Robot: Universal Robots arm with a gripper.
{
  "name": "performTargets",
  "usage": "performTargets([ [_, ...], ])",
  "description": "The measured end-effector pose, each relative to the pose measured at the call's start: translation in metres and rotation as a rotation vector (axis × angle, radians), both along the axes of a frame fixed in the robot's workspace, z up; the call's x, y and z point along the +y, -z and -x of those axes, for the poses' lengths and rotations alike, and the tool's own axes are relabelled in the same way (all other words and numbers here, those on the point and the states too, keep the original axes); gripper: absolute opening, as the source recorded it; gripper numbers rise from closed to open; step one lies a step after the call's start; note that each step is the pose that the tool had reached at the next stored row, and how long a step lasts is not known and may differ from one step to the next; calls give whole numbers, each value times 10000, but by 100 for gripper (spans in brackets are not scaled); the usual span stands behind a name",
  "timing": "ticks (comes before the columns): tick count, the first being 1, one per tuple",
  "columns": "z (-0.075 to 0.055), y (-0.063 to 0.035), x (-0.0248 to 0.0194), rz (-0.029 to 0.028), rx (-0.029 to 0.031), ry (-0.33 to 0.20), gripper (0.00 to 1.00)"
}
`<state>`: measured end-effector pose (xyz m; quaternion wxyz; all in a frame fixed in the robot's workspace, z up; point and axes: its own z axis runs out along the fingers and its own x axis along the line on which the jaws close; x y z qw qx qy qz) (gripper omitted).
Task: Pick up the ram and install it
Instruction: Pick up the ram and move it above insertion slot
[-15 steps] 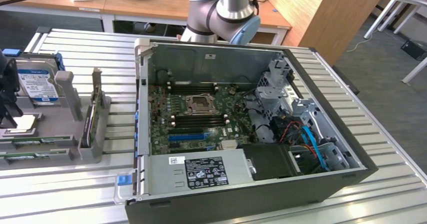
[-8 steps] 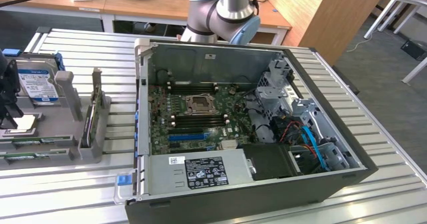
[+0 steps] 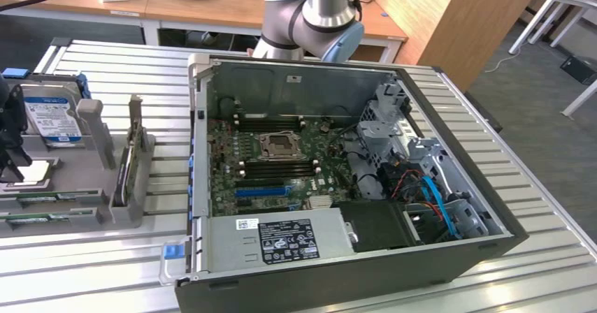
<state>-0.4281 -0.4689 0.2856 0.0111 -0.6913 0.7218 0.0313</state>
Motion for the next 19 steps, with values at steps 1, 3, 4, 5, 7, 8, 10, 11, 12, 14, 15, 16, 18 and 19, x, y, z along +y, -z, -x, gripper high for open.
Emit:
performTargets([
  [1, 0, 0, 0, 0, 1, 1, 31],
  [3, 0, 6, -1, -1, -1, 1, 31],
  [4, 1, 13, -2, -1, -1, 1, 31],
  [5, 0, 19, -3, -1, -1, 0, 31],
  [7, 0, 34, -4, -1, 0, 1, 31],
  [8, 0, 43, -4, -1, -1, 1, 31],
  [10, 0, 59, -5, 0, 0, 0, 31],
  [11, 0, 66, -5, 0, 0, 0, 31],
  [12, 0, 74, -5, 0, 0, 1, 31],
  [14, 0, 90, -5, 0, 0, 1, 31],
  [15, 0, 97, -5, 0, 0, 1, 31],
  [16, 0, 105, -5, 0, 0, 0, 31],
  [18, 0, 112, -5, 1, 1, 0, 31],
  [19, 0, 112, -5, 1, 1, 0, 31],
])
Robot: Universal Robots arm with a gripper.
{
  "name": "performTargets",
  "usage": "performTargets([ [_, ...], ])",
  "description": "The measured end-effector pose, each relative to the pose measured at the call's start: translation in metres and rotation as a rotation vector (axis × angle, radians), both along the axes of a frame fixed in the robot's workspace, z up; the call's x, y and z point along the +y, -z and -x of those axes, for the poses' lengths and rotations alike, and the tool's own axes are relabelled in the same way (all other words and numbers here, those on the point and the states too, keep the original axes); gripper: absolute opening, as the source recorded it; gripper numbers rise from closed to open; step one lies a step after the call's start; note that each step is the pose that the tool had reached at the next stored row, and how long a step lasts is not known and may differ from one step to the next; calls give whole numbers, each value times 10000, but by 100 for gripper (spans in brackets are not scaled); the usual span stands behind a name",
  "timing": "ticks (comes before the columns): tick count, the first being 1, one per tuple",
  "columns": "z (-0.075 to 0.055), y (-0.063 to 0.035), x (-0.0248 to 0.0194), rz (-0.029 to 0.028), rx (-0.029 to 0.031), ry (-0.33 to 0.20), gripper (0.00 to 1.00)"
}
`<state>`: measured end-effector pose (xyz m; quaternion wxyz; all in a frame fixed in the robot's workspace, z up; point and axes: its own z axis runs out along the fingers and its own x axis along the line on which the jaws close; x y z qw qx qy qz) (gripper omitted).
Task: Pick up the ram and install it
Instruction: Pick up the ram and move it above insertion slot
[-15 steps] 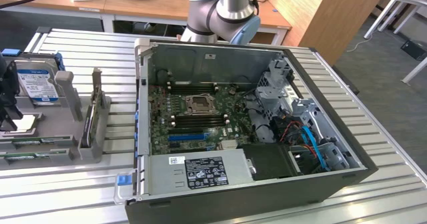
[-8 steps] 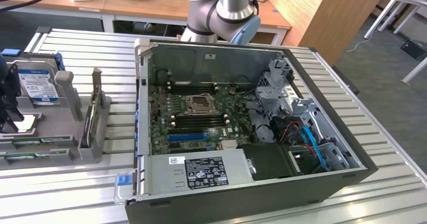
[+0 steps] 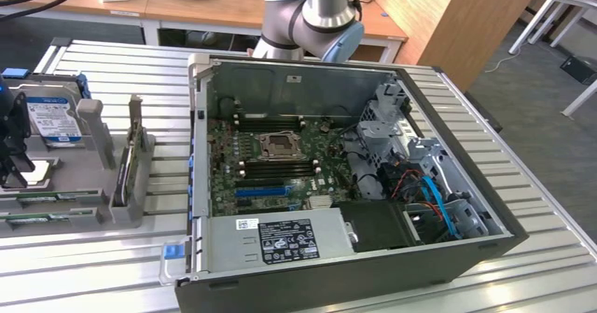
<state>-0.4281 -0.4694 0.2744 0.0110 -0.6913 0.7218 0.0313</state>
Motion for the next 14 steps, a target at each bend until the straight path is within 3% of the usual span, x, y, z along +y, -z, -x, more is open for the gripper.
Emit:
performTargets([
  [14, 0, 1, -47, -2, -1, 1, 31],
])
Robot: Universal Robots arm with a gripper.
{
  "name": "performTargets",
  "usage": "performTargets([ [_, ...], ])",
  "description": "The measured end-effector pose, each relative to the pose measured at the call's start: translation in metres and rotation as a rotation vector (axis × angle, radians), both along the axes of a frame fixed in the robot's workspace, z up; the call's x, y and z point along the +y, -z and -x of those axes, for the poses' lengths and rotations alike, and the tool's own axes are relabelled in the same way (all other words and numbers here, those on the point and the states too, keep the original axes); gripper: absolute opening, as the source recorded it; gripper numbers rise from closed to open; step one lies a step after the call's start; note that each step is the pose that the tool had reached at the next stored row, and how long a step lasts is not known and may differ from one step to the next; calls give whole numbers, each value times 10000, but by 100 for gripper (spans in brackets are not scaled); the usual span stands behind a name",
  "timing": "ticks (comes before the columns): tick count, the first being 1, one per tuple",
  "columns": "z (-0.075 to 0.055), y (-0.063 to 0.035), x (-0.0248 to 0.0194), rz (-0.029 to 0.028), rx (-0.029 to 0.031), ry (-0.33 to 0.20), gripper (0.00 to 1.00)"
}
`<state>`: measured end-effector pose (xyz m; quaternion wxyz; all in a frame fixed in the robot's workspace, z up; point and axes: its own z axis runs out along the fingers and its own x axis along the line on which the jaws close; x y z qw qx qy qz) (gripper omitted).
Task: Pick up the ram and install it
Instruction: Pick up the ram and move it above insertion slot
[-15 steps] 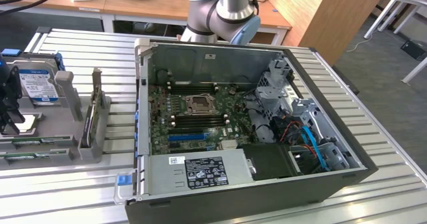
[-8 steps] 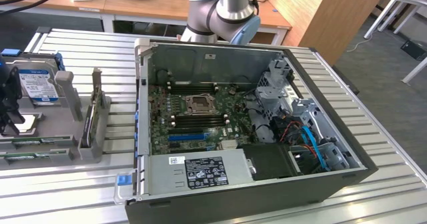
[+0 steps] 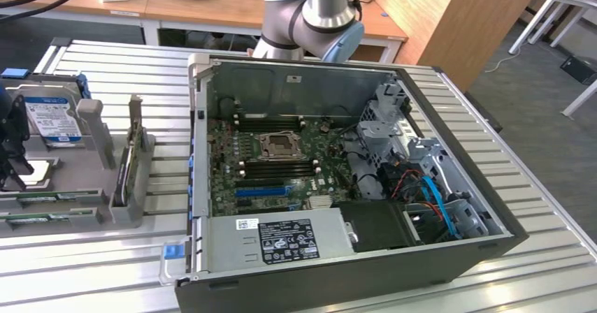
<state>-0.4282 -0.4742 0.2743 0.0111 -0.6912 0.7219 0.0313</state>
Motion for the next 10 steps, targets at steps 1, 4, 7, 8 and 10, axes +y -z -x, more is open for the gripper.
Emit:
performTargets([
  [1, 0, 0, 0, 1, 0, 0, 31],
  [4, 0, 8, -1, -1, -2, -1, 31],
  [7, 0, 40, -1, 1, -1, -1, 31],
  [8, 0, 53, -1, 0, -2, -1, 31],
  [10, 0, 75, -1, 1, -1, -2, 31],
])
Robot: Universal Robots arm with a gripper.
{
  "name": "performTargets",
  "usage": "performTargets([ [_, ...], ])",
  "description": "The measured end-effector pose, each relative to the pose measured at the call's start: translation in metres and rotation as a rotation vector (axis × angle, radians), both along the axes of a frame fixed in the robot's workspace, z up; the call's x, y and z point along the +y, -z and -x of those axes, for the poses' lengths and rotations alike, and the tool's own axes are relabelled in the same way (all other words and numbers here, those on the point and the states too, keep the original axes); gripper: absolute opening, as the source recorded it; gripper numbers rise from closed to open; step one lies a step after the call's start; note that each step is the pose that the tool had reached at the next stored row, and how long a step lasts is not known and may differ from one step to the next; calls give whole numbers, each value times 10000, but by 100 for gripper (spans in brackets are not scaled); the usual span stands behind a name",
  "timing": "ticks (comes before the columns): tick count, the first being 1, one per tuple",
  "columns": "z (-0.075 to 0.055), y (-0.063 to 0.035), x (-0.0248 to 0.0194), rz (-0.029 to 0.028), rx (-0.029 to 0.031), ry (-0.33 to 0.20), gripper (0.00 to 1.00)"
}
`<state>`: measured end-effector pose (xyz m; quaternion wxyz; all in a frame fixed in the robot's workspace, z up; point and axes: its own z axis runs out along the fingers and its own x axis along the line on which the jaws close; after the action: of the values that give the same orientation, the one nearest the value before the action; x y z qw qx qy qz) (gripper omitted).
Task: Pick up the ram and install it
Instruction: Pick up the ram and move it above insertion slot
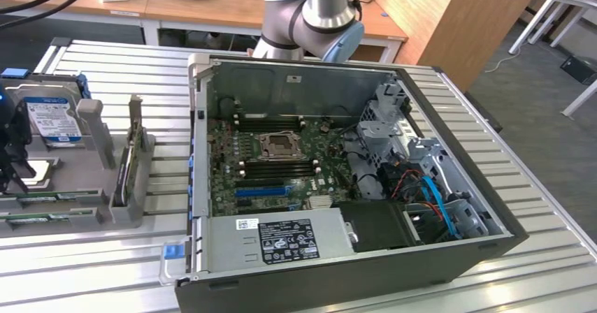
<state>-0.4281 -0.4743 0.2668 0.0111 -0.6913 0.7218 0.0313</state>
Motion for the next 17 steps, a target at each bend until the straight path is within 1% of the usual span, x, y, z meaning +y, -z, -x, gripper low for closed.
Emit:
performTargets([
  [9, 0, 84, 0, -1, -2, 0, 31],
  [17, 0, 89, -1, -1, -2, 2, 31],
])
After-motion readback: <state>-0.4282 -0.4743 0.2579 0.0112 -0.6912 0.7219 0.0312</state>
